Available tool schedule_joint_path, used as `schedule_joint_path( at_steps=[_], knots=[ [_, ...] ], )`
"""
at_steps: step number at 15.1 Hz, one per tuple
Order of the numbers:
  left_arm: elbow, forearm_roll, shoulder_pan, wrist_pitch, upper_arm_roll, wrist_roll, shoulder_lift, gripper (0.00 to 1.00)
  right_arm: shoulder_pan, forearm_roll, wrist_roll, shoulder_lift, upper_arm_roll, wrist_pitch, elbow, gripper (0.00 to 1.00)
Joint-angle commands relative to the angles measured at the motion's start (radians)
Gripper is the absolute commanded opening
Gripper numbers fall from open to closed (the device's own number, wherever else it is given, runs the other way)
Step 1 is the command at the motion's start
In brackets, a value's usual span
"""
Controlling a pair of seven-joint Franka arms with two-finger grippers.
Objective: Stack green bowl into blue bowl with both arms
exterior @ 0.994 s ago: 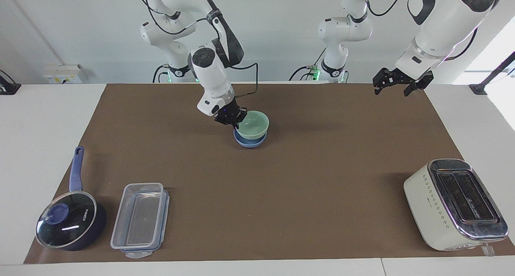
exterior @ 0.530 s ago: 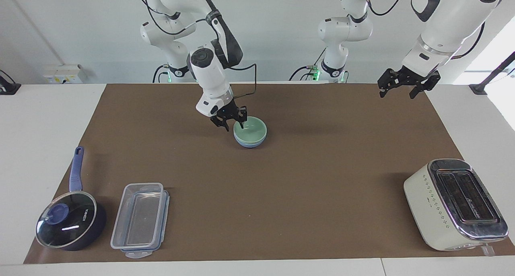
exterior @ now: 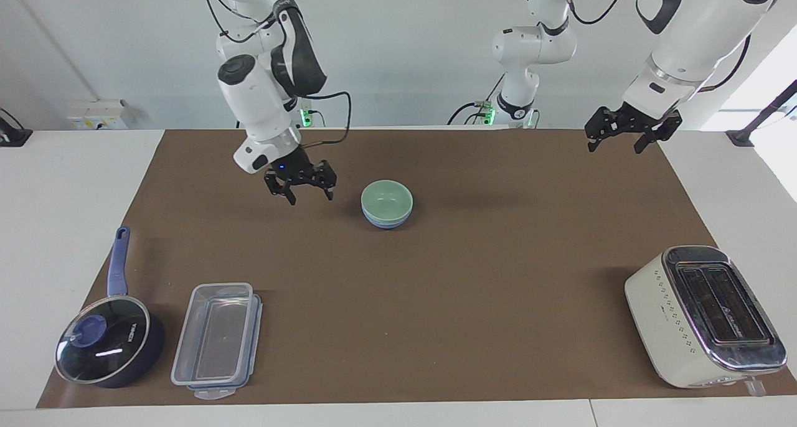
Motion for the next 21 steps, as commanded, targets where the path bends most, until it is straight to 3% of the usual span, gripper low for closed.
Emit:
schedule_joint_path(
  at_steps=[1, 4, 6, 11, 18, 21],
  knots=[
    [-0.005, -0.010, 0.021, 0.011, -0.004, -0.003, -0.003, 1.00, -0.093, -0.017, -0.048, -0.050, 0.006, -0.079, 0.011, 1.00],
    [-0.008, -0.031, 0.034, 0.008, -0.004, -0.003, -0.003, 1.00, -0.159, -0.170, -0.050, -0.050, 0.007, -0.155, 0.082, 1.00],
    [-0.009, -0.033, 0.035, 0.010, -0.004, -0.005, -0.003, 1.00, -0.196, -0.198, -0.051, -0.041, 0.007, -0.206, 0.132, 1.00],
    [-0.009, -0.033, 0.034, 0.010, -0.004, -0.003, -0.005, 1.00, -0.231, -0.273, -0.051, 0.044, 0.009, -0.415, 0.370, 1.00],
    [-0.009, -0.033, 0.034, 0.011, -0.004, 0.000, -0.005, 1.00, -0.222, -0.261, -0.044, 0.119, 0.007, -0.606, 0.579, 1.00],
    [-0.009, -0.031, 0.032, 0.011, -0.004, 0.003, -0.005, 1.00, -0.227, -0.276, -0.042, 0.116, 0.006, -0.666, 0.588, 1.00]
  ],
)
